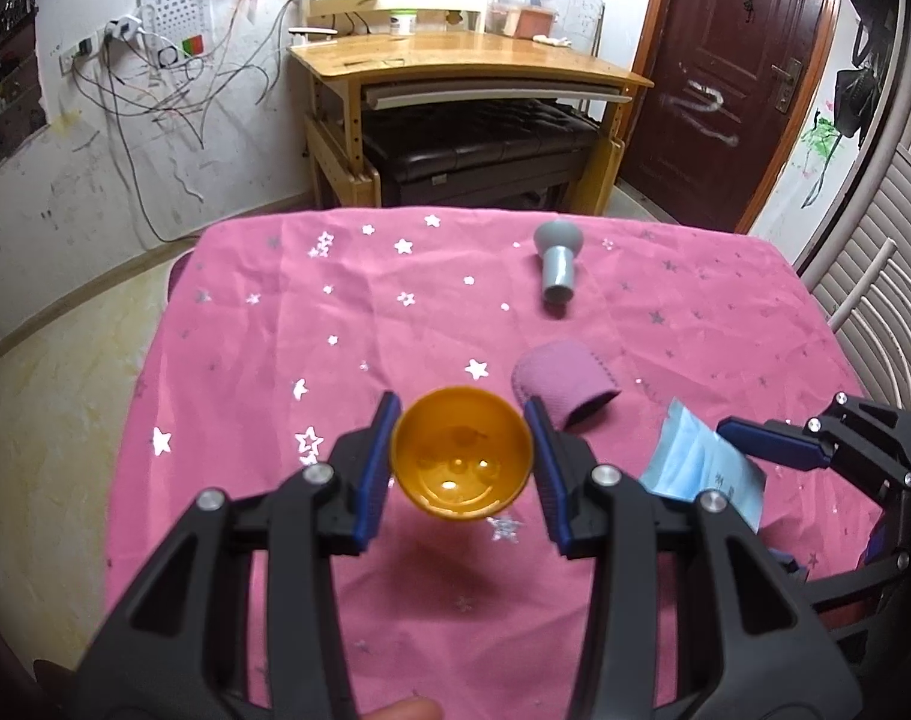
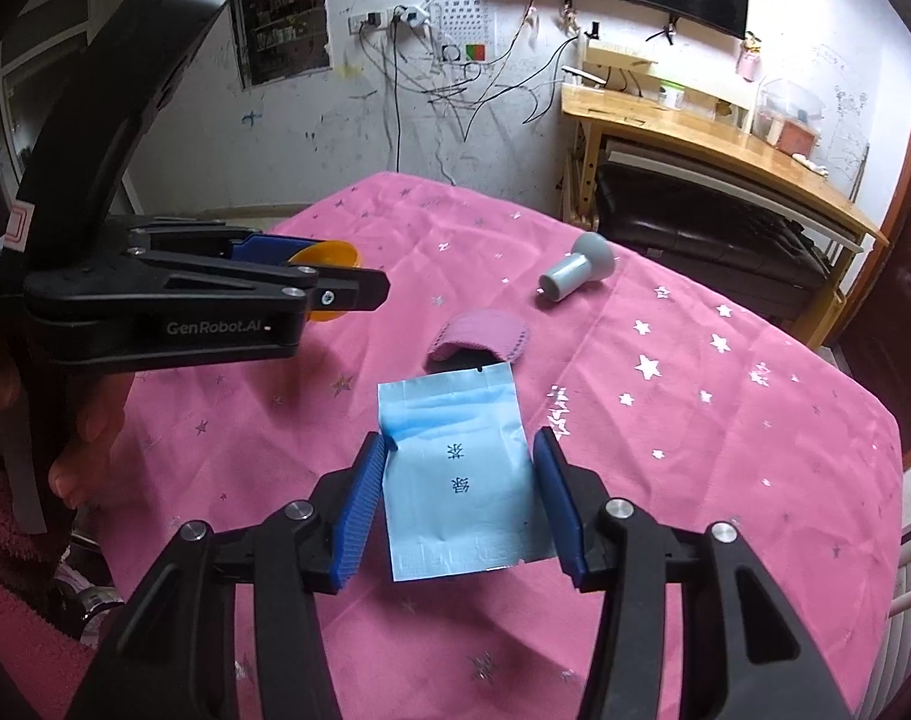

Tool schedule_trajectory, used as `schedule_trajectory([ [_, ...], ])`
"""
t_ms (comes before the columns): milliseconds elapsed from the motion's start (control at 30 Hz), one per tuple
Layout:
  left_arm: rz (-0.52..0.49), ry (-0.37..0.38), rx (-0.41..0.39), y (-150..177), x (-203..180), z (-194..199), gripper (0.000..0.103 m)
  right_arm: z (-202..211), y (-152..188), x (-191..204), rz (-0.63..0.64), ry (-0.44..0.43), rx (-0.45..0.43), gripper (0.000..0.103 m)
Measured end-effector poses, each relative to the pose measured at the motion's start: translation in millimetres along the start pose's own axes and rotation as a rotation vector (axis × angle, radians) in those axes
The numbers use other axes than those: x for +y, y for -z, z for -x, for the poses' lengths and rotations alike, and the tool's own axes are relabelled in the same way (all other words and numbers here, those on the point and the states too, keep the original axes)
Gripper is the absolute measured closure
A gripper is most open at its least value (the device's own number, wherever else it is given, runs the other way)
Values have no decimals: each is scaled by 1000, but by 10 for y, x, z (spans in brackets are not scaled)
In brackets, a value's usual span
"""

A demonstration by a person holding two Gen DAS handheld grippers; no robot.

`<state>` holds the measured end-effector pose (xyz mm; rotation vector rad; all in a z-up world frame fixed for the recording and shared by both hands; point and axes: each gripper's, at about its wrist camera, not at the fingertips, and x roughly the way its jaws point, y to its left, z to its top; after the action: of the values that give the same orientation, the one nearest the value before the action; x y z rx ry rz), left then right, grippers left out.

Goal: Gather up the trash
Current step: 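Grasp the orange cup with the left tool while the right tool grasps the blue wipe packet, then carry the orange cup and blue wipe packet over the yellow bin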

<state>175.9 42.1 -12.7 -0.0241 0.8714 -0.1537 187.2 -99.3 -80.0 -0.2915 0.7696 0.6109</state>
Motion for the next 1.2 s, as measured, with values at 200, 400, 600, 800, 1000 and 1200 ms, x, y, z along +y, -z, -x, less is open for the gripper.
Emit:
schedule_trajectory([
  [200,-35,-7,-16,-29,-207,104,63,217,67,-142,-37,12,-41,58],
  [400,-74,-12,-28,-64,-480,158,63,413,196,-364,-85,26,-79,58],
  [600,-122,-15,-35,-103,-788,162,63,620,349,-637,-153,38,-121,58],
  [800,-174,-12,-32,-155,-1166,113,63,844,533,-962,-215,66,-159,58],
  [1000,-234,2,-17,-194,-1559,11,63,1110,750,-1333,-294,99,-210,58],
  [1200,-284,19,-6,-214,-1932,-87,63,1312,937,-1611,-348,127,-246,58],
])
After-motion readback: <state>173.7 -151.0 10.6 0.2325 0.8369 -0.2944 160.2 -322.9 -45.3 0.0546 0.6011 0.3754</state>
